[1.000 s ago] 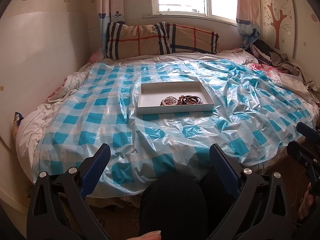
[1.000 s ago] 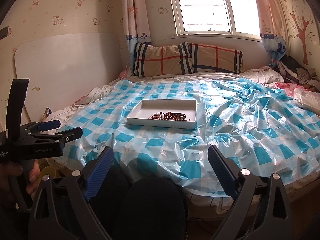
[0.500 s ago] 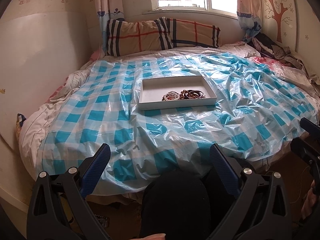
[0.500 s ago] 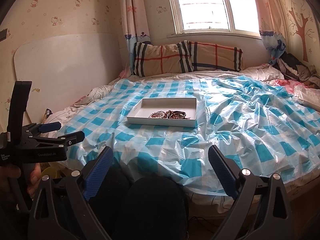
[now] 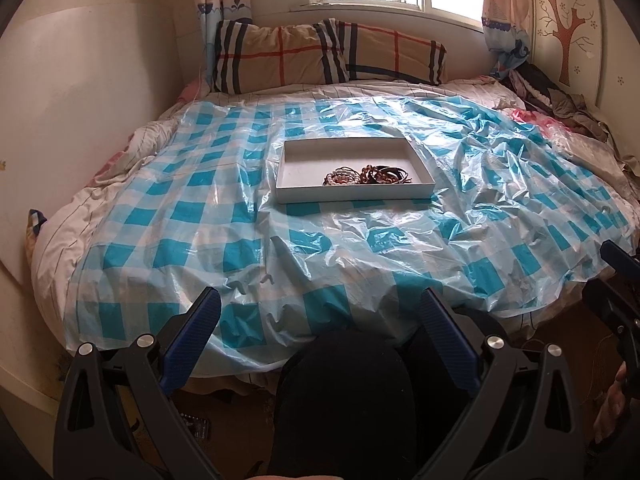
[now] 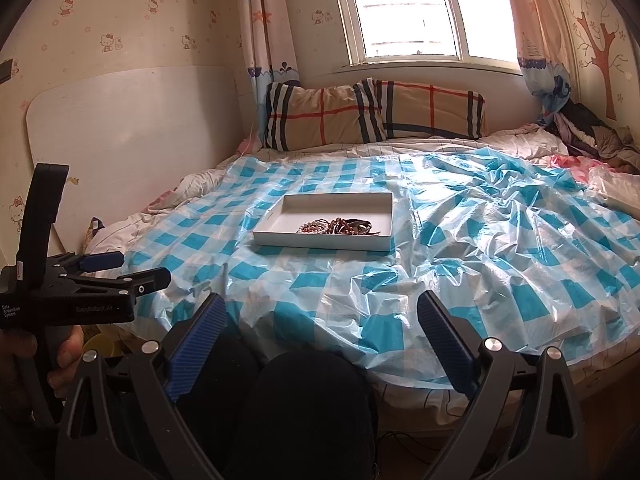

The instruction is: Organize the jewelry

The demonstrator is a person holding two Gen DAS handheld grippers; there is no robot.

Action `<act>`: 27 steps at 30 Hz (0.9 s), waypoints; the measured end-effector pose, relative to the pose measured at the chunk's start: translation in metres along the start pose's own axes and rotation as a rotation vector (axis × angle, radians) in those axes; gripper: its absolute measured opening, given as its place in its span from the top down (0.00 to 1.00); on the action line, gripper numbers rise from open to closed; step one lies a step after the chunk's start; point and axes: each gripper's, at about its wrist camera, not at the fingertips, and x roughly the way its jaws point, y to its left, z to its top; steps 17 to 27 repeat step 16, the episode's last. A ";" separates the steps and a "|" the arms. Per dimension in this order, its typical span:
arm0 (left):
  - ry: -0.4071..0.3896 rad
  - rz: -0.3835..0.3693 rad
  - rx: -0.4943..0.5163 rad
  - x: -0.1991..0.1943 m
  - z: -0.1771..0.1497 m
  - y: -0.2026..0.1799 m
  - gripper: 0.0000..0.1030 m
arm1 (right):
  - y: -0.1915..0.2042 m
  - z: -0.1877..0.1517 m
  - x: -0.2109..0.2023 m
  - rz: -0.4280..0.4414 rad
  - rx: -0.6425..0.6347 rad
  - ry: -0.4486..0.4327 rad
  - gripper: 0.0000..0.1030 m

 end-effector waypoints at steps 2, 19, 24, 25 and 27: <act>-0.033 -0.007 0.000 -0.005 -0.001 0.001 0.07 | 0.000 -0.002 0.001 0.002 0.003 0.003 0.10; -0.014 -0.003 -0.033 0.006 -0.004 0.005 0.08 | 0.002 0.001 0.003 -0.005 0.000 0.008 0.10; -0.014 -0.003 -0.033 0.006 -0.004 0.005 0.08 | 0.002 0.001 0.003 -0.005 0.000 0.008 0.10; -0.014 -0.003 -0.033 0.006 -0.004 0.005 0.08 | 0.002 0.001 0.003 -0.005 0.000 0.008 0.10; -0.014 -0.003 -0.033 0.006 -0.004 0.005 0.08 | 0.002 0.001 0.003 -0.005 0.000 0.008 0.10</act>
